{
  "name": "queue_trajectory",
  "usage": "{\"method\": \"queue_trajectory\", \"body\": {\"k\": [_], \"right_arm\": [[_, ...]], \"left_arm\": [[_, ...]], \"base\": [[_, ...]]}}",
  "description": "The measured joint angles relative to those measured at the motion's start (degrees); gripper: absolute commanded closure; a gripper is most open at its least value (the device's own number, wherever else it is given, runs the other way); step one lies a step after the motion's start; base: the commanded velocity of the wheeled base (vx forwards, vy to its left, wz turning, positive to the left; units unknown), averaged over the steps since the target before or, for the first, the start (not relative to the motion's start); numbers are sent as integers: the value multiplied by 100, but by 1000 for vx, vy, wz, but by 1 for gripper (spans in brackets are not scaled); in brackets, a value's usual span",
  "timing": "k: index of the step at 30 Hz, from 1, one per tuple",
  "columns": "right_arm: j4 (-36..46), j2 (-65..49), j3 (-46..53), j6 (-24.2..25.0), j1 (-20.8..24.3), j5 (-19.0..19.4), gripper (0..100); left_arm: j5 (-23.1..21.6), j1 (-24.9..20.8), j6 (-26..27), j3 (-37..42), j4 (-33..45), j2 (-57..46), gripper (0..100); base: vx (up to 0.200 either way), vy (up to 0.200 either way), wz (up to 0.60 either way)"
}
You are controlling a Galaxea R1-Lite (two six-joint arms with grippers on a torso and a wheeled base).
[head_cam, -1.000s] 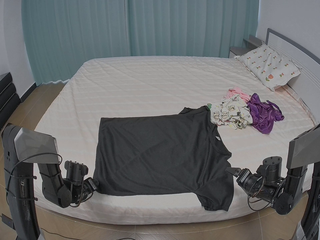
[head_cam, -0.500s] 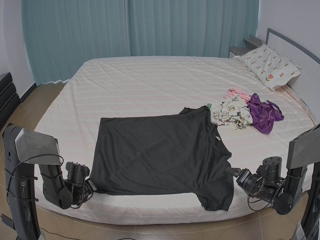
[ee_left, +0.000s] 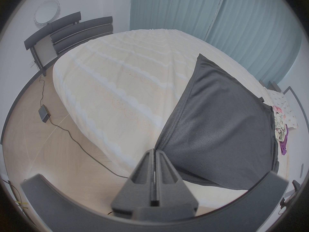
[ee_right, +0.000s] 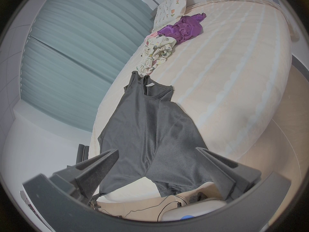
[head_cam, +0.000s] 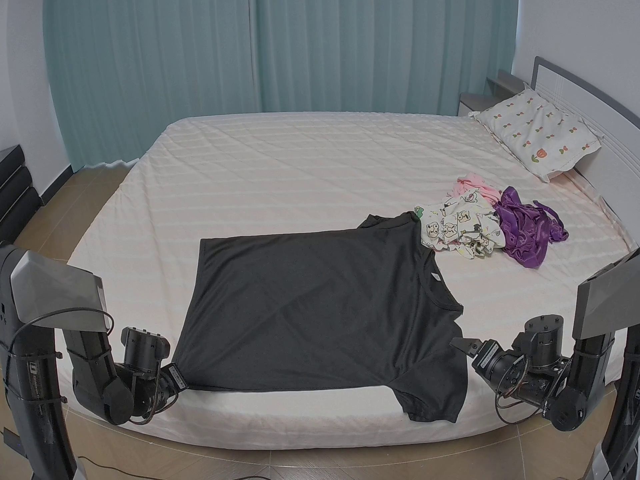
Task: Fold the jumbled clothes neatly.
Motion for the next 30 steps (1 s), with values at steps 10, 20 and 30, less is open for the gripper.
{"method": "queue_trajectory", "body": {"k": [10, 20, 30], "right_arm": [[5, 80, 212, -501, -55, 5, 0], [71, 483, 63, -1136, -197, 106, 0], [1424, 713, -1111, -1492, -383, 104, 0]], "left_arm": [[-93, 72, 354, -143, 135, -174, 100], [-950, 244, 39, -416, 819, -605, 100], [-1764, 508, -284, -443, 841, -668, 100]], "base": [[0, 0, 0], [0, 0, 0], [0, 0, 0]]}}
